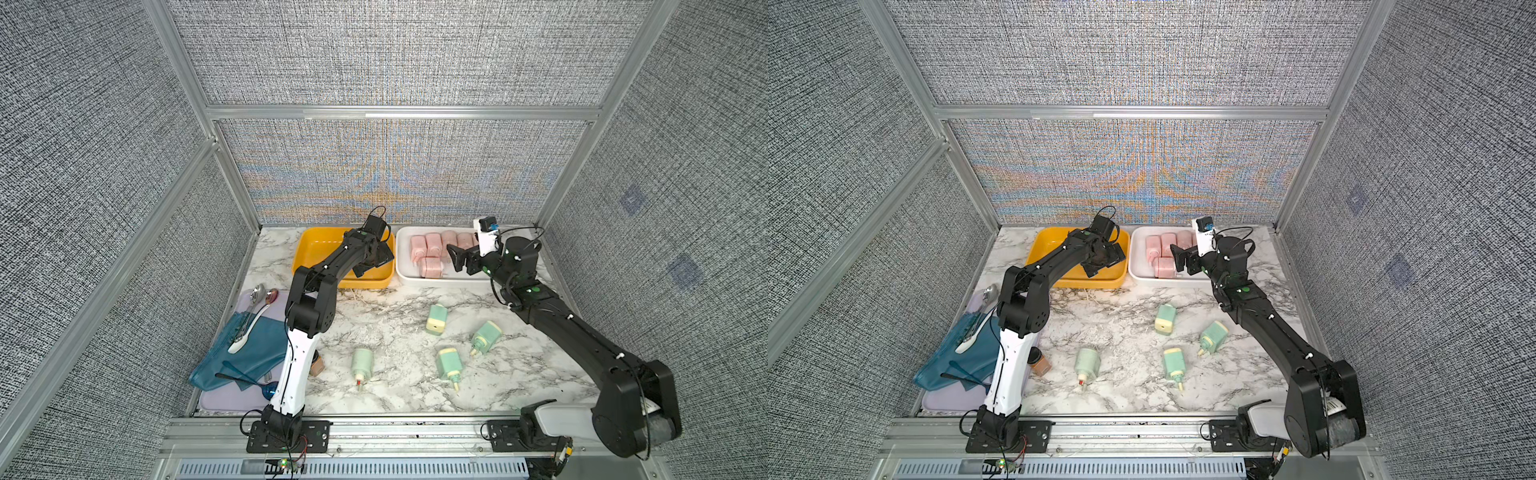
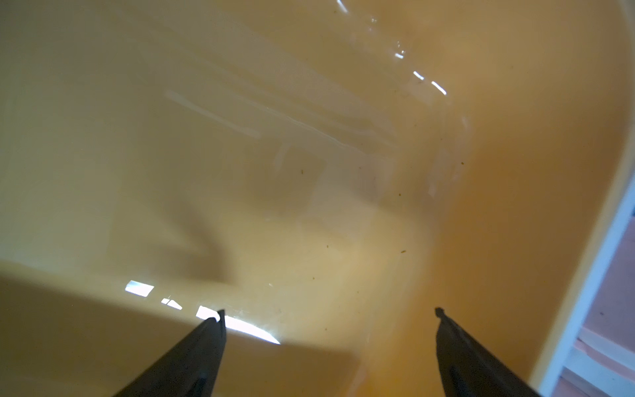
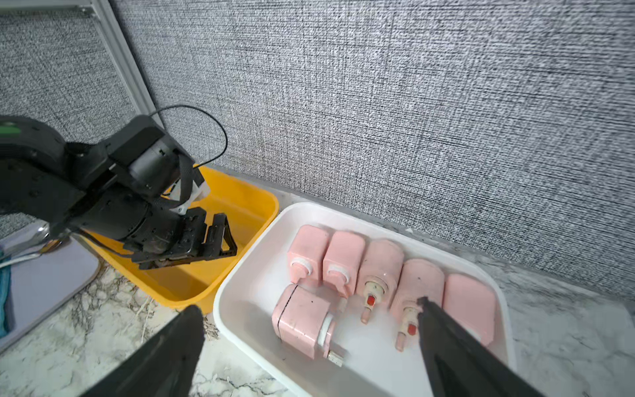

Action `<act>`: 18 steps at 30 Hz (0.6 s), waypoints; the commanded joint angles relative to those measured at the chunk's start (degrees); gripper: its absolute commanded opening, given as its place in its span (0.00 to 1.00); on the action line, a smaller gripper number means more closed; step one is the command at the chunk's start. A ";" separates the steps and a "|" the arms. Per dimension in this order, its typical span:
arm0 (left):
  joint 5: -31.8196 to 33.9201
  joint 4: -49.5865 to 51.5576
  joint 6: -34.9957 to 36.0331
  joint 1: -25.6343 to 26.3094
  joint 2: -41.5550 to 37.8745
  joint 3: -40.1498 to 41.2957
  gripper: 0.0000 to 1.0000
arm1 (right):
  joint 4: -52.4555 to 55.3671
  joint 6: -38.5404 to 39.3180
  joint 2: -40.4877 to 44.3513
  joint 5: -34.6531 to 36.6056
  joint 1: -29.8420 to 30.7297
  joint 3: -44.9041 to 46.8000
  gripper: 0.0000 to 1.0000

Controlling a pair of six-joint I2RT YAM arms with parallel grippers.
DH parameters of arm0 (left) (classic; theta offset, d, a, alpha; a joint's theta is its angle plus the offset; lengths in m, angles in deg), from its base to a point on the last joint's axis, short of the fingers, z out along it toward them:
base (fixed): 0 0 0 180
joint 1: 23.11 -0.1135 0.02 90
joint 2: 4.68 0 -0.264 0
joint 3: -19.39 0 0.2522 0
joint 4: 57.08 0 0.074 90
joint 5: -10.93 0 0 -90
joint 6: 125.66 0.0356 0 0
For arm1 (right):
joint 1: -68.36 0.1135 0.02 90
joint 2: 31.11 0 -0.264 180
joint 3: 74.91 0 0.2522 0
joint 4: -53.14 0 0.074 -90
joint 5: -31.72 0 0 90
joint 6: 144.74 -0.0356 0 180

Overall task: Place the pencil sharpeners by color into the storage box
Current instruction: Adjust the storage box at the center of the board.

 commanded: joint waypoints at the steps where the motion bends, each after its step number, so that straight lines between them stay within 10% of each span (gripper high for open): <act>1: -0.32 2.41 -0.87 0.54 2.15 -3.23 0.99 | -0.64 -2.34 1.51 4.90 0.03 0.13 0.99; 18: -1.72 3.64 -1.45 2.86 7.98 -11.09 0.99 | 1.83 -0.88 7.59 8.89 -0.10 4.42 0.99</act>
